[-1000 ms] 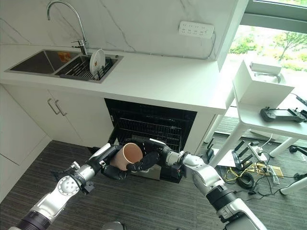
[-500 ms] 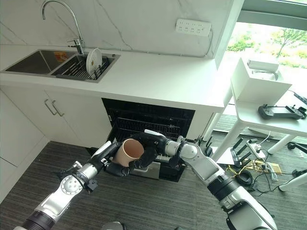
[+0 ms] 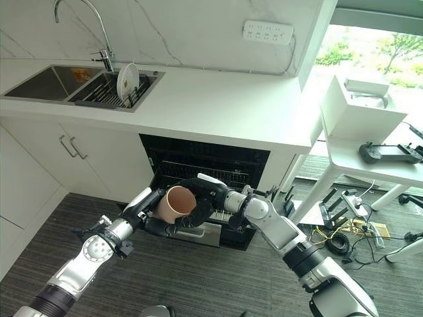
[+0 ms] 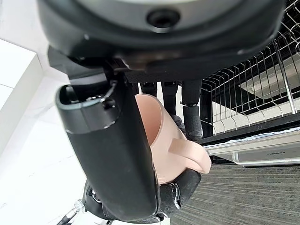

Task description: Place the dishes in the dishwasher.

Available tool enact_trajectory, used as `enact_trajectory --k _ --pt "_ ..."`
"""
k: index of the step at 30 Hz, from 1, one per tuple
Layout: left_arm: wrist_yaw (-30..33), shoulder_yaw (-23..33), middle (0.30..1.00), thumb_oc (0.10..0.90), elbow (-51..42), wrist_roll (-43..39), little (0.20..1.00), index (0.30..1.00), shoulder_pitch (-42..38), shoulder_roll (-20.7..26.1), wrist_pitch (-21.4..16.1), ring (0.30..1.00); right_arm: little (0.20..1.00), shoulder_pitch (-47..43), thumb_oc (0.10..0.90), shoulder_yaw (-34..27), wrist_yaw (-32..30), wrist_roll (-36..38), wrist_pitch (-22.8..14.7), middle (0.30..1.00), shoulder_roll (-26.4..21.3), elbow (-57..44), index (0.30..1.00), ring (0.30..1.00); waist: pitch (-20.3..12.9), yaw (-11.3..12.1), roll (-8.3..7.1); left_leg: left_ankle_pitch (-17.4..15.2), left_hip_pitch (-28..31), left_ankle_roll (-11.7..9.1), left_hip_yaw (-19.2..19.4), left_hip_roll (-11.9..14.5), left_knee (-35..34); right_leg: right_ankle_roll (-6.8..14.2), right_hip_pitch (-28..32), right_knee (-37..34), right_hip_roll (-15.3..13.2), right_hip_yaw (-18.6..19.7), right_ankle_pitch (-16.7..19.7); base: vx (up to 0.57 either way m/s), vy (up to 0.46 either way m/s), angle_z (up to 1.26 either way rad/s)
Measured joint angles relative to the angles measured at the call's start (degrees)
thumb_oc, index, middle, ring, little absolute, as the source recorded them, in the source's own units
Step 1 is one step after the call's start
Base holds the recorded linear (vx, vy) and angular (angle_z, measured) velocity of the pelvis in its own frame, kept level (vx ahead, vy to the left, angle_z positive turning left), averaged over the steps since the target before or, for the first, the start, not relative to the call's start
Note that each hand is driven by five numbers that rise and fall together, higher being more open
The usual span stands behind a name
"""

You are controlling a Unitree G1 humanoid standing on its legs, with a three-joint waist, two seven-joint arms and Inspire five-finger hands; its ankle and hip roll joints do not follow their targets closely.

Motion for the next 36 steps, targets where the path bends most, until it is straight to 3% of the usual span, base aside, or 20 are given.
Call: enact_trajectory --k 9,18,22,24,27,29,32,35,36 --pt "-0.3 1.7 0.900 0.800 0.2 -2.4 0.900 0.900 0.5 -2.3 1.9 0.900 0.300 7.3 0.400 -2.1 -7.8 2.7 -4.0 0.300 2.6 -0.3 0.300 0.300 0.7 -0.4 0.46 -0.1 0.1 0.3 -0.1 -0.8 -0.3 0.3 0.1 0.0 -0.6 0.0 0.0 0.02 0.087 0.02" --pt "0.0 1.8 0.900 0.800 0.5 -2.2 0.900 0.900 3.5 -4.4 -1.2 0.900 0.300 17.8 0.400 -7.1 -9.7 8.8 -6.6 0.300 4.3 -3.1 0.300 0.300 2.0 -1.8 -0.17 -1.2 0.9 1.3 1.5 -2.1 -0.2 1.3 0.2 -0.7 -1.5 1.8 1.1 0.03 0.134 -0.07" --pt "0.3 1.9 0.900 0.800 0.4 -1.6 0.900 0.900 4.0 -4.4 -2.9 0.900 0.300 20.6 0.400 -9.1 -9.8 9.2 -9.2 0.300 5.1 -3.4 0.300 0.300 2.2 -1.9 -0.38 -4.8 0.2 3.0 0.3 -2.8 3.2 2.1 2.7 -4.0 -0.7 2.3 3.4 0.13 0.092 -0.05" --pt "0.4 2.2 0.900 0.800 0.2 -1.6 0.900 0.900 4.9 -4.3 -3.5 0.900 0.300 22.0 0.400 -9.4 -10.1 9.2 -9.2 0.300 6.0 -4.1 0.300 0.300 2.3 -2.2 -0.43 -6.2 0.0 3.2 -1.1 -1.7 5.3 2.7 2.4 -3.2 -0.5 2.9 4.3 0.13 -0.181 -0.07" --pt "0.5 2.6 0.900 0.800 0.1 -0.9 0.900 0.900 5.0 -4.1 -3.9 0.900 0.300 22.0 0.400 -9.4 -10.1 9.2 -9.5 0.300 6.2 -4.1 0.300 0.300 3.5 -2.6 -1.25 -6.2 0.0 3.1 -0.4 -1.9 5.7 3.3 -0.8 -1.1 0.0 5.0 1.5 0.17 -0.234 -0.06" --pt "0.6 2.8 0.900 0.800 0.4 0.1 0.900 0.900 4.7 -4.4 -4.0 0.900 0.300 21.9 0.400 -9.4 -10.2 9.4 -9.5 0.300 6.1 -4.0 0.300 0.300 3.8 -4.6 -1.26 -5.7 0.3 2.3 -1.9 -2.0 5.3 3.0 -0.9 -0.2 1.3 7.7 0.3 0.19 -0.310 0.33" --pt "1.4 3.4 0.900 0.800 -0.1 0.2 0.900 0.900 5.6 -6.1 -4.0 0.900 0.300 21.4 0.400 -9.4 -9.6 11.0 -9.5 0.300 5.1 -4.0 0.300 0.300 4.3 -4.6 0.41 -3.9 2.9 -0.2 -2.5 0.0 2.0 1.2 1.5 -1.5 4.5 7.8 -1.0 0.19 -0.300 0.10" --pt "1.8 3.5 0.900 0.800 -0.3 0.3 0.900 0.900 6.7 -7.2 -3.9 0.900 0.300 21.2 0.400 -9.4 -8.9 11.7 -9.5 0.300 4.1 -4.0 0.300 0.300 4.4 -4.4 0.13 -0.8 5.5 0.0 -3.3 0.6 -1.1 -0.6 1.7 1.3 6.0 7.6 -4.7 0.13 -0.316 -0.07" --pt "1.9 3.5 0.900 0.800 -0.4 0.3 0.900 0.900 6.5 -7.3 -3.8 0.900 0.300 20.9 0.400 -9.4 -8.9 13.0 -9.6 0.300 4.0 -3.5 0.300 0.300 4.6 -4.3 -0.55 -0.1 4.0 -1.2 -3.6 0.7 2.1 -1.7 0.2 5.0 5.6 8.2 -7.2 0.07 -0.202 -0.05"
